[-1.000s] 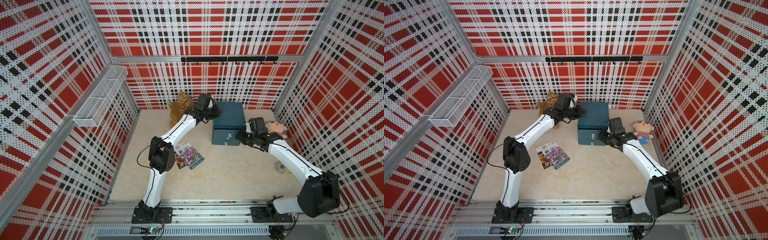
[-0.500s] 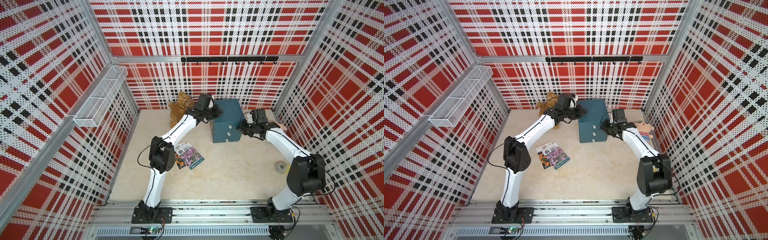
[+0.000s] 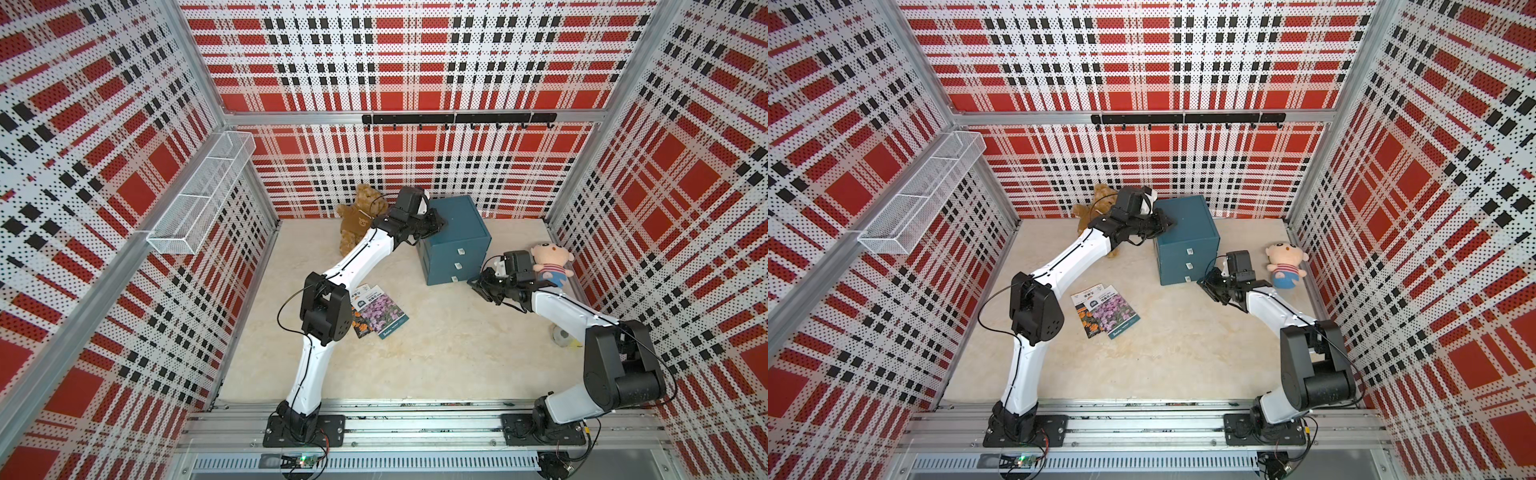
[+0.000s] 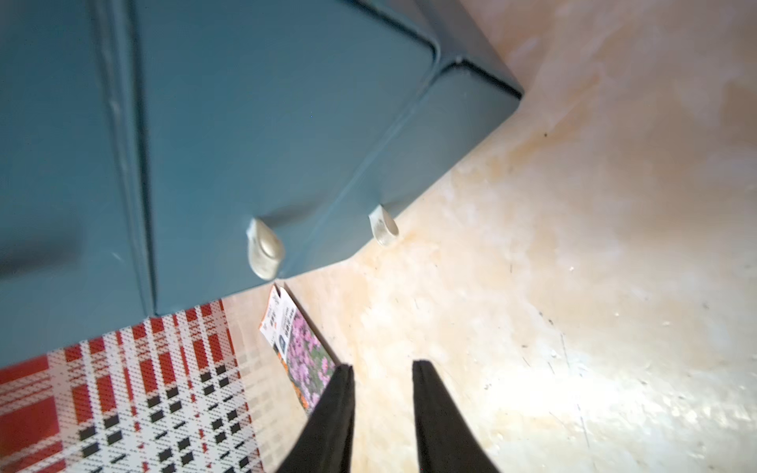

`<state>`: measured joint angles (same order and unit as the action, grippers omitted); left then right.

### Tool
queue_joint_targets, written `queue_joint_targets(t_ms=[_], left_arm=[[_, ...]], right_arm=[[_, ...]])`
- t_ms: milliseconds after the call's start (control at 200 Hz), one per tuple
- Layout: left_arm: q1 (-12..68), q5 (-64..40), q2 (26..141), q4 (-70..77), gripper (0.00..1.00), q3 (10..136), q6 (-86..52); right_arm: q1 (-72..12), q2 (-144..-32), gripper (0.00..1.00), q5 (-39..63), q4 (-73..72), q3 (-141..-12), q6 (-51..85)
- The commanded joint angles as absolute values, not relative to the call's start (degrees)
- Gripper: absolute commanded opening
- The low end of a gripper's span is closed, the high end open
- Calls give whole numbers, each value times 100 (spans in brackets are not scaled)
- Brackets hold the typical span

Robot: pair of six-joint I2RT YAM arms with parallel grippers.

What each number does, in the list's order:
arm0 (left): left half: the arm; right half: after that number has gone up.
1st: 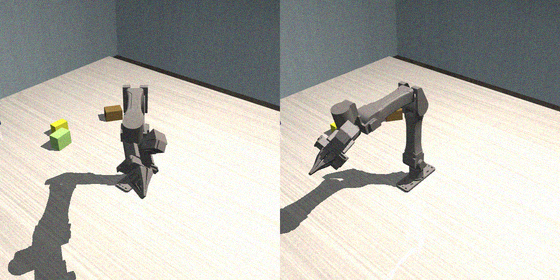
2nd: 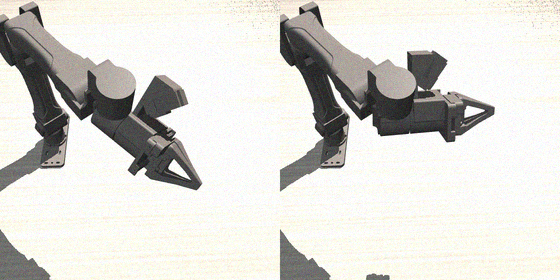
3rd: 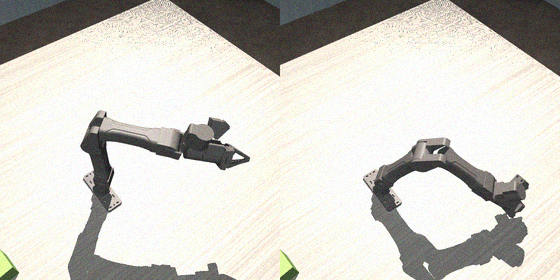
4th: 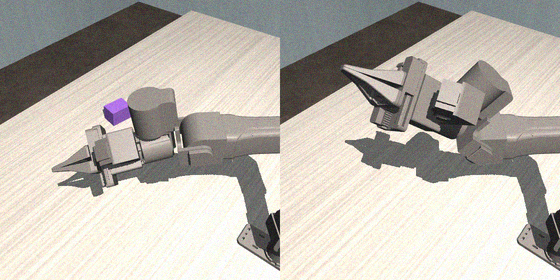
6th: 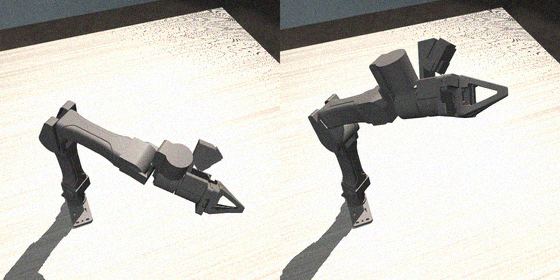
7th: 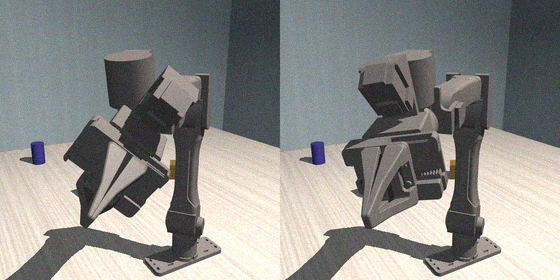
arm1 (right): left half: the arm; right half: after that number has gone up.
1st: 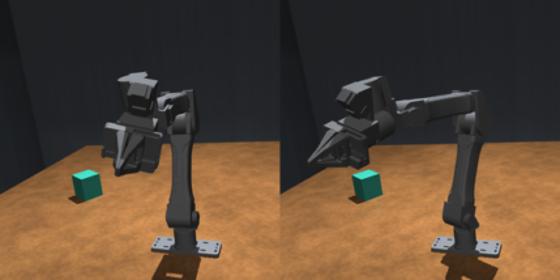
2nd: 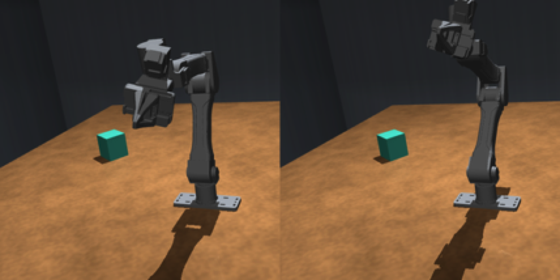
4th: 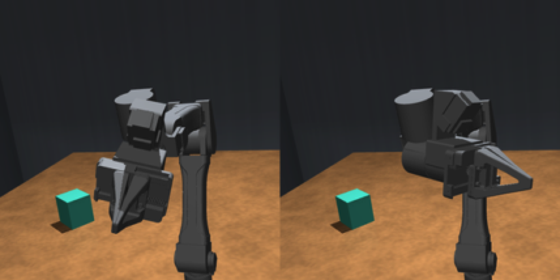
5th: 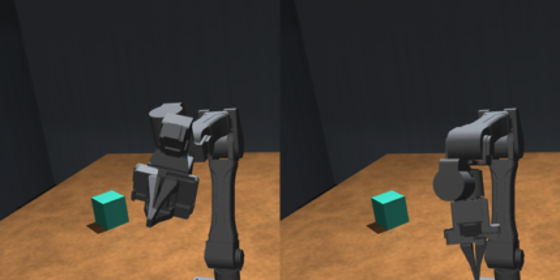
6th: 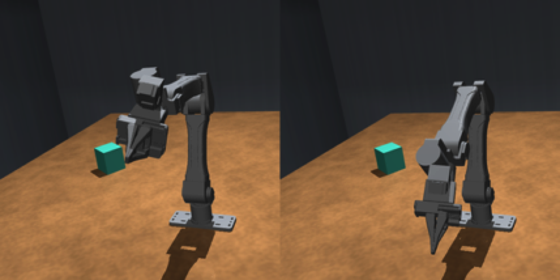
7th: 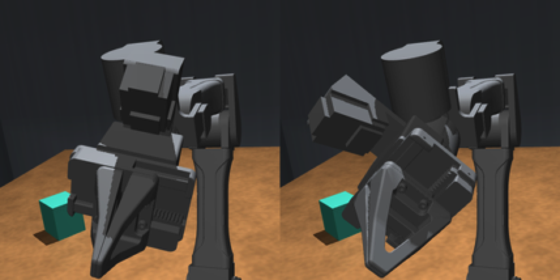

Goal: Take the seed bags out of the drawer
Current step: Close the drawer in the storage box.

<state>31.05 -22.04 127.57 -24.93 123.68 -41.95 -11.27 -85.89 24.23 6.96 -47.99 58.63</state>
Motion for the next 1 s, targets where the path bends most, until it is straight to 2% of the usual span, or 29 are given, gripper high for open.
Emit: queue_joint_targets(t_ms=[0,115,256,521,997], left_arm=[[3037,-2194,12990,-2707,22,12440,-4175],[3023,-2241,13008,-2700,22,12449,-4192],[3026,-2283,13024,-2700,22,12462,-4201],[2995,-2346,13033,-2706,22,12457,-4201],[2951,-2448,13043,-2706,22,12463,-4192]], right_arm=[[-1334,-8400,39,2479,-825,-4394,6775],[-1443,-8407,53,2366,-1791,-3956,7263],[-1450,-8367,58,2135,-2729,-3528,7697],[-1450,-8954,38,2064,-4016,-3548,8309],[-1446,-9703,36,2083,-4290,-4077,8513]])
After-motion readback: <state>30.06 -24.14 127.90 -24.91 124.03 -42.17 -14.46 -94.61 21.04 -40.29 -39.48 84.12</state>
